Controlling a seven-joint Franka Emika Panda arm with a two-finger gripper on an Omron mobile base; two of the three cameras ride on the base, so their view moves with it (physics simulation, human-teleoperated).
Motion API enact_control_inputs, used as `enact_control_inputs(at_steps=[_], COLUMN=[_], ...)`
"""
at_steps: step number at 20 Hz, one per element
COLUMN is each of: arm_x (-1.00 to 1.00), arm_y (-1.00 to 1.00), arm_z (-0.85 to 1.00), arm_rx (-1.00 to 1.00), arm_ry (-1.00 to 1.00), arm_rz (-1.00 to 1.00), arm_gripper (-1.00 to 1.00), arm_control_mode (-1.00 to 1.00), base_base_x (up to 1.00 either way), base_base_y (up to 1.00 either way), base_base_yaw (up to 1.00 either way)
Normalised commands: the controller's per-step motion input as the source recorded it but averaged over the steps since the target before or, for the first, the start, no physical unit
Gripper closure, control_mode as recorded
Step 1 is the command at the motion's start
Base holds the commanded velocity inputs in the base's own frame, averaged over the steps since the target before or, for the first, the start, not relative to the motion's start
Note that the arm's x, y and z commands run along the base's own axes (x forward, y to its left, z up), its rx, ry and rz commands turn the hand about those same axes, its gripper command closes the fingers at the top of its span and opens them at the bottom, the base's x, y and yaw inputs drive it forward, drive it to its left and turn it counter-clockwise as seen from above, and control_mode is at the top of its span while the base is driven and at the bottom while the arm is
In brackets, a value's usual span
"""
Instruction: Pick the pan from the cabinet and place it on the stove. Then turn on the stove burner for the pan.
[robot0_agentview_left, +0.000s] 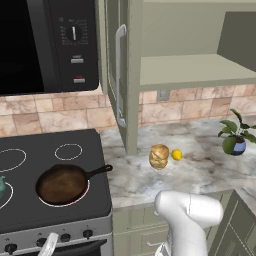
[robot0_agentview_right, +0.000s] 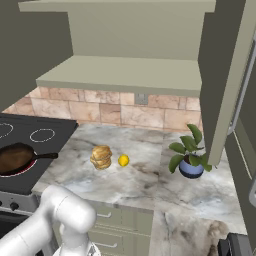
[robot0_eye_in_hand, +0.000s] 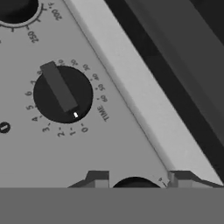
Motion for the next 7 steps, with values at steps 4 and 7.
enact_control_inputs(at_steps=[4, 7], arm_x=[-0.04, -0.04], arm_y=[0.24, 0.11], arm_z=[0.00, 0.00], arm_rx=[-0.11, 0.00], arm_ry=[0.02, 0.00], arm_rz=[0.00, 0.00], arm_gripper=[1.00, -1.00], arm_control_mode=[-1.00, -1.00], base_base_x=[0.00, 0.00], base_base_y=[0.00, 0.00], base_base_yaw=[0.00, 0.00])
